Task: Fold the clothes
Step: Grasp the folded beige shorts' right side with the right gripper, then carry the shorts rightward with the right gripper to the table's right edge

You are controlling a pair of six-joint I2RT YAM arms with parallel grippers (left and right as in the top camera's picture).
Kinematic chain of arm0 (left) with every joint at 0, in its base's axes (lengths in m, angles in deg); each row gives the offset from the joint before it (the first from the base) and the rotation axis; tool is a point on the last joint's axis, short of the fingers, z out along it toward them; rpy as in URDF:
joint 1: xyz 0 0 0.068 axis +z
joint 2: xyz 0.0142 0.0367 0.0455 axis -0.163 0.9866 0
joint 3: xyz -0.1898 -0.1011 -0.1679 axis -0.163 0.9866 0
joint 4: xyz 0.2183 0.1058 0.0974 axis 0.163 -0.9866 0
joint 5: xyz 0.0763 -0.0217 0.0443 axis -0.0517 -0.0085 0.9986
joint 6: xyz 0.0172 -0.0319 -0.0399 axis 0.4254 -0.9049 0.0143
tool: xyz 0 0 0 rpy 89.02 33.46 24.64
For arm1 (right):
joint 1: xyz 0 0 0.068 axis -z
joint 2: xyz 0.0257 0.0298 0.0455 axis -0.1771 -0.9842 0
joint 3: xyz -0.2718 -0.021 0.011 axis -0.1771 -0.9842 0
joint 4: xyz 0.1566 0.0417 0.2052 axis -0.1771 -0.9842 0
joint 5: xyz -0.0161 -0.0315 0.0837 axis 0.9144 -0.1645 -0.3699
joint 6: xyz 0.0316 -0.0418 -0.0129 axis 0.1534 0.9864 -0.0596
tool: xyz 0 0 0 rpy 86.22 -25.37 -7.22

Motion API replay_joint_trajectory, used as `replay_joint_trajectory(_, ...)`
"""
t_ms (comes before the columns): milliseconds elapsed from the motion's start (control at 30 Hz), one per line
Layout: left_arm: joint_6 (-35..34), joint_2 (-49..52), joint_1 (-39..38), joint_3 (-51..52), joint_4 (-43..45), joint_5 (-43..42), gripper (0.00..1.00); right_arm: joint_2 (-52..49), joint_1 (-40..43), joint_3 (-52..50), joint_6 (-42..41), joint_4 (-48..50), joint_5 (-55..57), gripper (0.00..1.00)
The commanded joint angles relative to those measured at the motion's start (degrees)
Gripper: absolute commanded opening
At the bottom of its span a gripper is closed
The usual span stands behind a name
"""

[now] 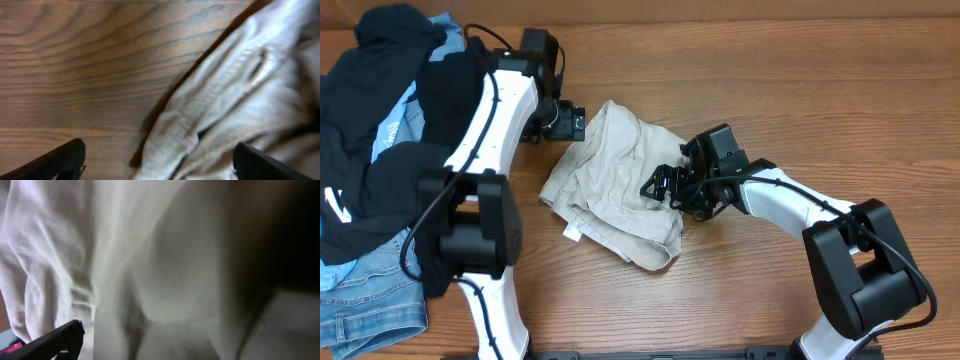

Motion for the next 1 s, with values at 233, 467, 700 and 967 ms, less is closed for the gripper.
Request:
replay_joint_trajectory(233,0.6,12.4,0.9,-0.3,-0.2,-2.2,0.82,-1.9,-0.6,-0.3,-1.6,2.8,3.0,0.98)
replay_joint_trajectory(467,0.7,12.4,-3.1,-0.3,-7.8,-7.4,0.76,-1.9,-0.6,-0.3,-1.6,7.3,2.6,0.75)
replay_joint_trajectory(700,0.7,12.4,-3.1,-0.3,-9.7,-7.4,0.77,-1.9,-0.6,-0.3,-1.3,9.7,1.3,0.04)
replay_joint_trajectory(967,0.9,2.1,-3.1,-6.9,-16.7,-6.3,0.84,8.1,17.0,7.5,12.5,-13.4,18.3,0.04)
